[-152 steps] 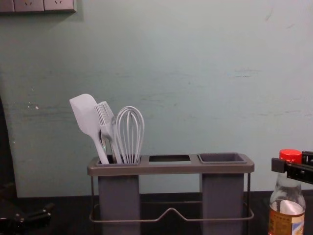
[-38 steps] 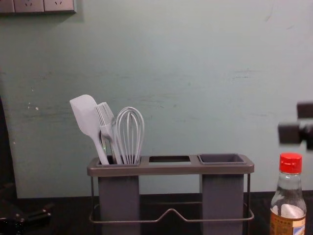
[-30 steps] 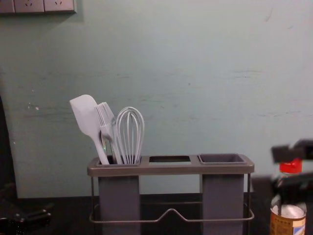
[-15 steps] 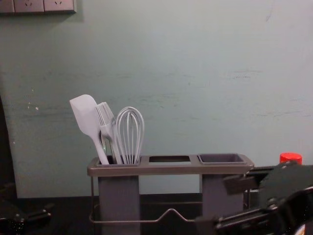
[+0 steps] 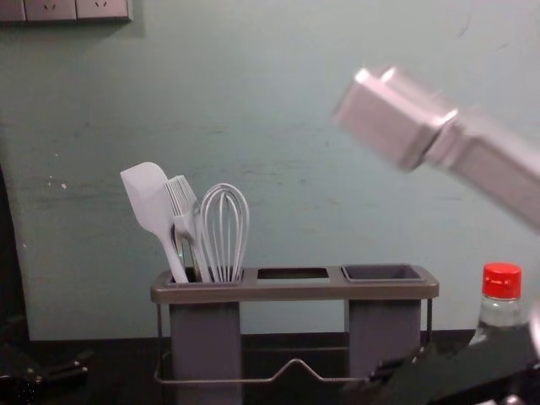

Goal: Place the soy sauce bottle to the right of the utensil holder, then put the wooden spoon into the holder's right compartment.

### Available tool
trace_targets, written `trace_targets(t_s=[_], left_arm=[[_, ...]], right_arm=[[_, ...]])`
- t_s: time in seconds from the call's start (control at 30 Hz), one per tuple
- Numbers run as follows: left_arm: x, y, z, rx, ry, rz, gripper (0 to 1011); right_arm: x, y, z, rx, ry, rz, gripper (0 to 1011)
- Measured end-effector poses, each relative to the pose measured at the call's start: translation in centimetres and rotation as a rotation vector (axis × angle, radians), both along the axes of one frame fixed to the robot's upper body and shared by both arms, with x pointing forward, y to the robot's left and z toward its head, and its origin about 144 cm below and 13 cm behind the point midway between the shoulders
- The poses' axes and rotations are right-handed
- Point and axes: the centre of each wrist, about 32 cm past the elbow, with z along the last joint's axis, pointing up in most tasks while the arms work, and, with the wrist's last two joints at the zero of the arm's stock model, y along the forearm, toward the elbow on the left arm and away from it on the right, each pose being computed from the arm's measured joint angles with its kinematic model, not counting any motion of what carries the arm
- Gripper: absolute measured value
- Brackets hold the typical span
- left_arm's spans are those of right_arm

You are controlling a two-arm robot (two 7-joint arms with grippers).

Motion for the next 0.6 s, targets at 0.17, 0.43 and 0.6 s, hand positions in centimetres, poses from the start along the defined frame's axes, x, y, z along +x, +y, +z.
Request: trace_targets(t_s=[0.17, 0.43, 0.6], left_arm=[[0.0, 0.0, 0.0, 0.0, 0.0, 0.0, 1005], [0.0, 0.0, 0.0, 0.0, 0.0, 0.0, 1005], [0.0, 0.0, 0.0, 0.0, 0.0, 0.0, 1005]], right_arm=[[0.4, 1.6, -0.4, -0.064, 0.019, -0.02, 1003], [0.8, 3.1, -1.3, -0.136, 0.038, -0.045, 1003], [1.3, 3.4, -1.9, -0.155, 0.065, -0.063, 1003]])
